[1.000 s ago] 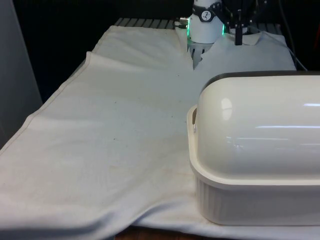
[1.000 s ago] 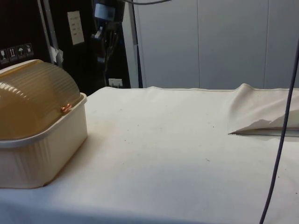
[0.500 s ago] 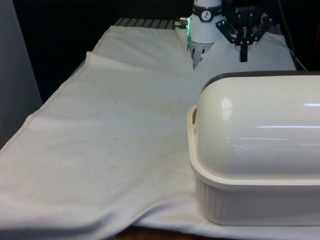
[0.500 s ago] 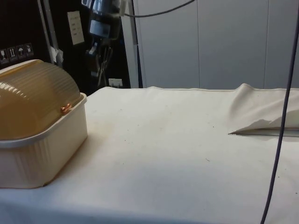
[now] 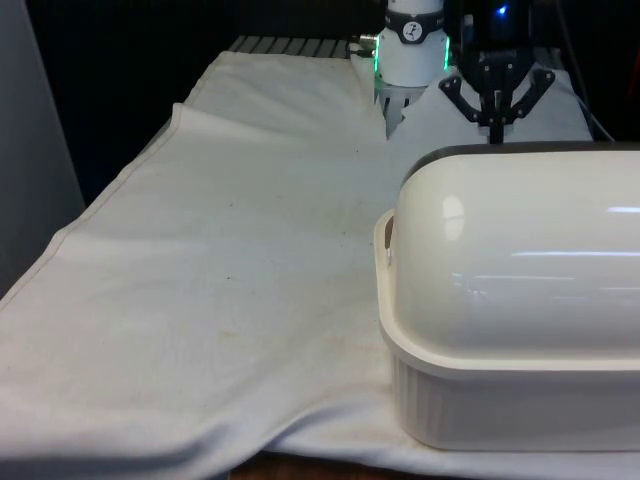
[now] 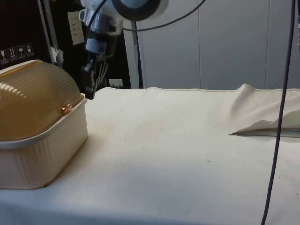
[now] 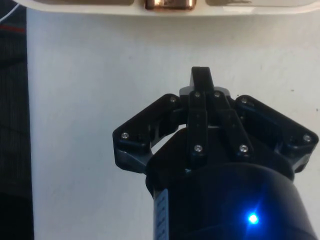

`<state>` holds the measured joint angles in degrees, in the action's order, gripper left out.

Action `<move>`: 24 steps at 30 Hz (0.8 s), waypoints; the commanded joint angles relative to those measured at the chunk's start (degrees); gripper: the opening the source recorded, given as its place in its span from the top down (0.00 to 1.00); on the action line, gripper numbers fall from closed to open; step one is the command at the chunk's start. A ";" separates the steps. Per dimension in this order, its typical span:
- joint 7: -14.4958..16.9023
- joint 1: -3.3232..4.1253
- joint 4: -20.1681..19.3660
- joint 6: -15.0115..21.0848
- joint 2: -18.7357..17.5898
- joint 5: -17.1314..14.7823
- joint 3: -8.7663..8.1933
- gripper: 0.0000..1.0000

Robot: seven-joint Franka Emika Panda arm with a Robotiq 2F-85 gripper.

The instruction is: Open the lid, then close it.

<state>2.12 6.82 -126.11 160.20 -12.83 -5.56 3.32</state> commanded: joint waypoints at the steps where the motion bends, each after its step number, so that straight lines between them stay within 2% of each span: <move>1: 0.06 0.00 0.34 1.49 -1.09 -0.63 0.40 1.00; 4: 0.06 -0.11 1.03 3.32 -2.98 -0.63 0.74 1.00; 5: -0.06 0.00 0.63 2.58 -2.29 0.00 0.34 1.00; 10: 0.23 -0.29 2.01 5.04 -4.64 -0.74 0.97 1.00; 14: 0.17 -0.17 2.35 5.67 -5.16 -0.63 0.97 1.00; 15: -0.06 -0.06 2.18 4.93 -4.81 0.00 0.52 1.00; 16: 0.11 -0.17 2.46 5.73 -5.27 -0.57 0.97 1.00; 23: -0.06 0.00 2.81 5.39 -5.67 0.00 0.63 1.00; 24: 0.00 -0.06 3.09 6.19 -6.19 -0.46 1.03 1.00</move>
<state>2.06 6.82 -123.13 165.64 -18.62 -5.56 4.01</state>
